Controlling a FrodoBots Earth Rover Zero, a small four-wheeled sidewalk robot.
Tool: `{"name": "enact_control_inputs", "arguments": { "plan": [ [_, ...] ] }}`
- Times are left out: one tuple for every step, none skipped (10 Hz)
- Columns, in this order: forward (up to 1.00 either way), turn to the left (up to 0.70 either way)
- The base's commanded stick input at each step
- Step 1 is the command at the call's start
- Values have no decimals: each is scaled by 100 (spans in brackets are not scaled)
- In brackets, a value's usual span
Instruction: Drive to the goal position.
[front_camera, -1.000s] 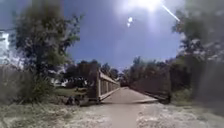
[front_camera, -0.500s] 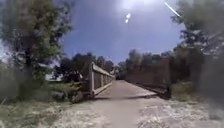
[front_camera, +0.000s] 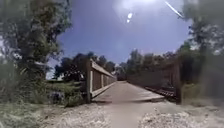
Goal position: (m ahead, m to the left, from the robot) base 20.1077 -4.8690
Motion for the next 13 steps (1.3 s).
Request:
{"name": "enact_control_inputs", "arguments": {
  "plan": [
    [85,0],
    [85,0],
    [85,0],
    [85,0],
    [85,0],
    [85,0],
    [85,0],
    [83,-7],
    [78,-31],
    [74,-37],
    [72,-36],
    [70,-35],
    [67,-34]
  ]
}}
